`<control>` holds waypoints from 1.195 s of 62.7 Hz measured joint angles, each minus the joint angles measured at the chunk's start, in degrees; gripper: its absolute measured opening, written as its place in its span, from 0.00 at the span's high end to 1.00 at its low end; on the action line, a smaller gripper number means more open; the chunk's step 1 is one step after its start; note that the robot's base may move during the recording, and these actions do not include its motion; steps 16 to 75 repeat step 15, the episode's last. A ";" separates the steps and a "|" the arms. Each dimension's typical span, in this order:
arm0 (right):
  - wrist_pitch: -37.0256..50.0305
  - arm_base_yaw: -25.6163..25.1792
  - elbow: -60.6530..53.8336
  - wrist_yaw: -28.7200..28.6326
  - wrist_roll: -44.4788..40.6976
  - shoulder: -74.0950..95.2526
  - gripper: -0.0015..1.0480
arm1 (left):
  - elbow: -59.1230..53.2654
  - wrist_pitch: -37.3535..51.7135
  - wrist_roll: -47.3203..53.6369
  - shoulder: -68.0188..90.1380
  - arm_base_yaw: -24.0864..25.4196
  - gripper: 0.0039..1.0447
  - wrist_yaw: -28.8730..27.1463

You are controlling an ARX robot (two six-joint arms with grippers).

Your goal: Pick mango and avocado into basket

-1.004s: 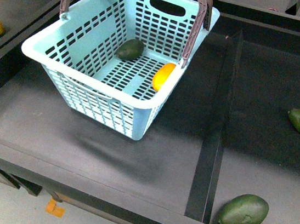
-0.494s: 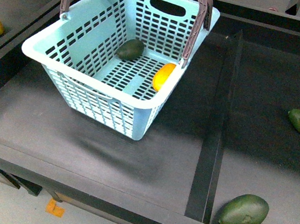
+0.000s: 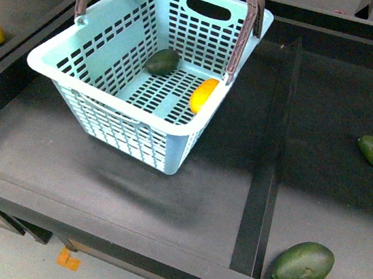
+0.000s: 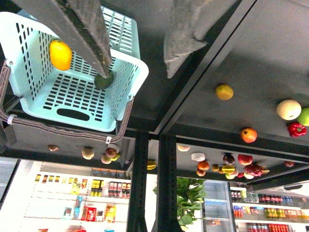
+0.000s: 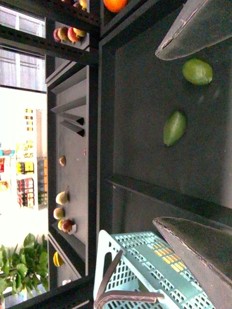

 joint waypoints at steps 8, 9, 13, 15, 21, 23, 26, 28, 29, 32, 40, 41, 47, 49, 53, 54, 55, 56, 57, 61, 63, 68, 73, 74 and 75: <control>0.00 0.00 0.00 0.00 0.00 0.00 0.08 | 0.00 0.00 0.02 0.00 0.00 0.29 0.00; 0.00 0.00 0.00 0.00 -0.02 0.00 0.08 | 0.00 0.00 0.00 0.00 0.00 0.26 0.00; 0.00 0.00 0.00 0.02 0.00 0.00 0.08 | 0.00 0.00 0.00 0.00 0.00 0.09 0.00; 0.00 0.00 0.00 0.02 0.00 0.00 0.08 | 0.00 0.00 0.11 0.00 0.00 0.07 0.00; 0.00 0.00 0.00 0.02 0.00 0.00 0.08 | 0.00 0.00 0.11 0.00 0.00 0.07 0.00; 0.00 0.00 0.00 0.02 0.00 0.00 0.08 | 0.00 0.00 0.11 0.00 0.00 0.07 0.00; 0.00 0.00 0.00 0.02 0.00 0.00 0.08 | 0.00 0.00 0.11 0.00 0.00 0.07 0.00; 0.00 0.00 0.00 0.02 0.00 0.00 0.08 | 0.00 0.00 0.11 0.00 0.00 0.07 0.00; 0.00 0.00 0.00 0.02 0.00 0.00 0.08 | 0.00 0.00 0.11 0.00 0.00 0.07 0.00; 0.00 0.00 0.00 0.02 0.00 0.00 0.08 | 0.00 0.00 0.11 0.00 0.00 0.07 0.00; 0.00 0.00 0.00 0.02 0.00 0.00 0.08 | 0.00 0.00 0.11 0.00 0.00 0.07 0.00; 0.00 0.00 0.00 0.02 0.00 0.00 0.08 | 0.00 0.00 0.11 0.00 0.00 0.07 0.00; 0.00 0.00 0.00 0.02 0.00 0.00 0.08 | 0.00 0.00 0.11 0.00 0.00 0.07 0.00; 0.00 0.00 0.00 0.02 0.00 0.00 0.08 | 0.00 0.00 0.11 0.00 0.00 0.07 0.00; 0.00 0.00 0.00 0.02 0.00 0.00 0.08 | 0.00 0.00 0.11 0.00 0.00 0.07 0.00; 0.00 0.00 0.00 0.02 0.00 0.00 0.08 | 0.00 0.00 0.11 0.00 0.00 0.07 0.00; 0.00 0.00 0.00 0.02 0.00 0.00 0.08 | 0.00 0.00 0.11 0.00 0.00 0.07 0.00; 0.00 0.00 0.00 0.02 0.00 0.00 0.08 | 0.00 0.00 0.11 0.00 0.00 0.07 0.00; 0.00 0.00 0.00 0.02 0.00 0.00 0.08 | 0.00 0.00 0.11 0.00 0.00 0.07 0.00; 0.00 0.00 0.00 0.02 0.00 0.00 0.08 | 0.00 0.00 0.11 0.00 0.00 0.07 0.00; 0.00 0.00 0.00 0.02 0.00 0.00 0.08 | 0.00 0.00 0.11 0.00 0.00 0.07 0.00; 0.00 0.00 0.00 0.02 0.00 0.00 0.08 | 0.00 0.00 0.11 0.00 0.00 0.07 0.00; 0.00 0.00 0.00 0.02 0.00 0.00 0.08 | 0.00 0.00 0.11 0.00 0.00 0.07 0.00; 0.00 0.00 0.00 0.02 0.00 0.00 0.08 | 0.00 0.00 0.11 0.00 0.00 0.07 0.00; 0.00 0.00 0.00 0.02 0.00 0.00 0.08 | 0.00 0.00 0.11 0.00 0.00 0.07 0.00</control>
